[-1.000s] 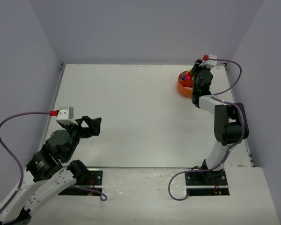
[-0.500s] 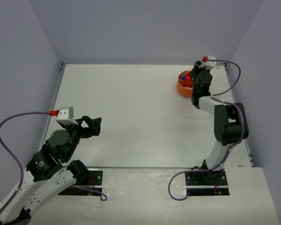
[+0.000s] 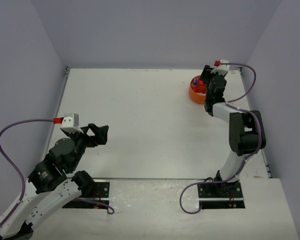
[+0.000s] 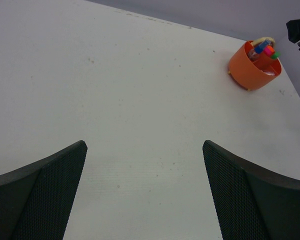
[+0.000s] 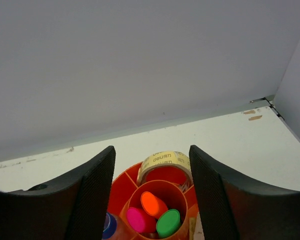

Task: Sort the stationery into containers
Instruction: Place the pen in the storage box, then reset both arms

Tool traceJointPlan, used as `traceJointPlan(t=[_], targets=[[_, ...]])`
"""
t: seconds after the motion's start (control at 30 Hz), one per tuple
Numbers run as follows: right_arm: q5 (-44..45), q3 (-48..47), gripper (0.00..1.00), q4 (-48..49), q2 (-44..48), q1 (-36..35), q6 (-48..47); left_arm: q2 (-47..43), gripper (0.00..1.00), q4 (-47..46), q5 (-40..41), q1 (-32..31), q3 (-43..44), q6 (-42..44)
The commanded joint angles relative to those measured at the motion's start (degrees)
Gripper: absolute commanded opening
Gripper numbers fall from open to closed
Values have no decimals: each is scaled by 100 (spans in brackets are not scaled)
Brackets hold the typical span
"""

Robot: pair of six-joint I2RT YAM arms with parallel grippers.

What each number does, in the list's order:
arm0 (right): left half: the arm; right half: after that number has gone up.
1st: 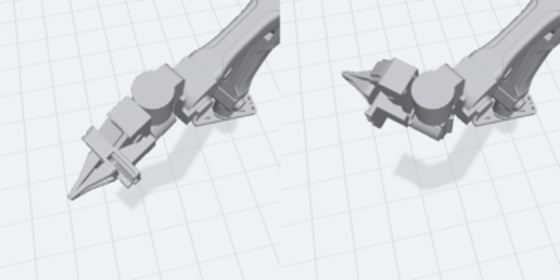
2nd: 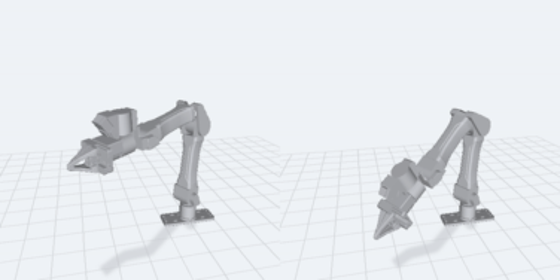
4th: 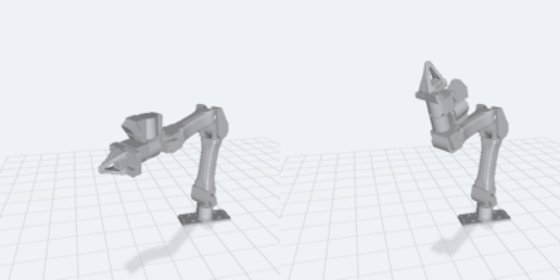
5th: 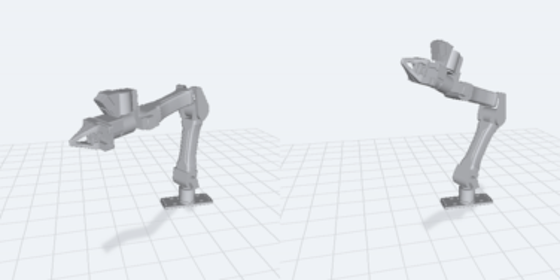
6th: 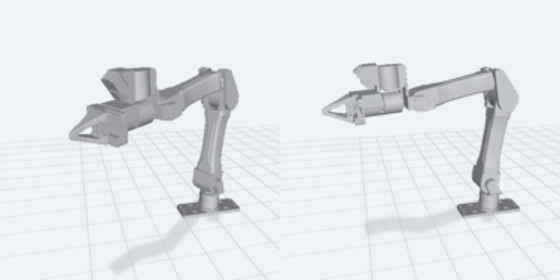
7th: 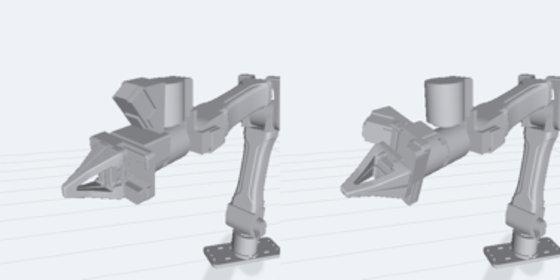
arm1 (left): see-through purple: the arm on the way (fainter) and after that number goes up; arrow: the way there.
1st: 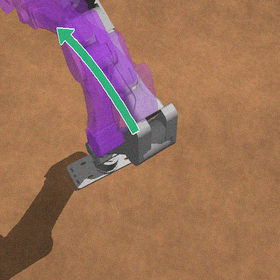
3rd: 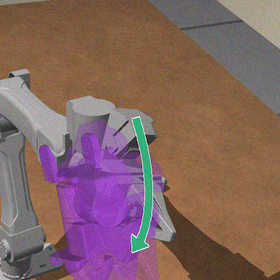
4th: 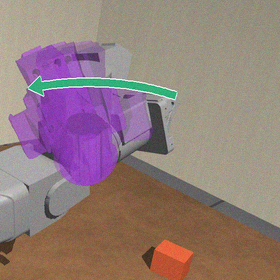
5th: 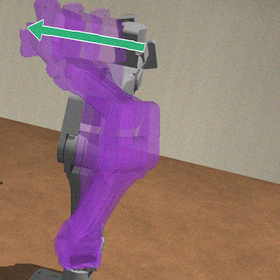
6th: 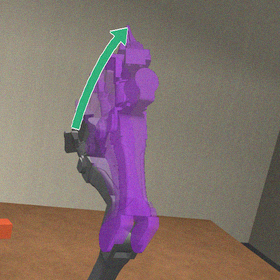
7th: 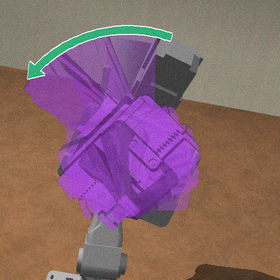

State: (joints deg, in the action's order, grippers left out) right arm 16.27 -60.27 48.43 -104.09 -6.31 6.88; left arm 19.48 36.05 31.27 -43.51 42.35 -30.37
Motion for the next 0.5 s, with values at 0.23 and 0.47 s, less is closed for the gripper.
traceJointPlan(t=[0.23,0.47], targets=[[127,586,99,-3369,3636,-529,100,265,100,-118,210,275,45,59],[1035,635,99,-6553,6274,-1852,683,560,100,-50,354,462,87,-6]])
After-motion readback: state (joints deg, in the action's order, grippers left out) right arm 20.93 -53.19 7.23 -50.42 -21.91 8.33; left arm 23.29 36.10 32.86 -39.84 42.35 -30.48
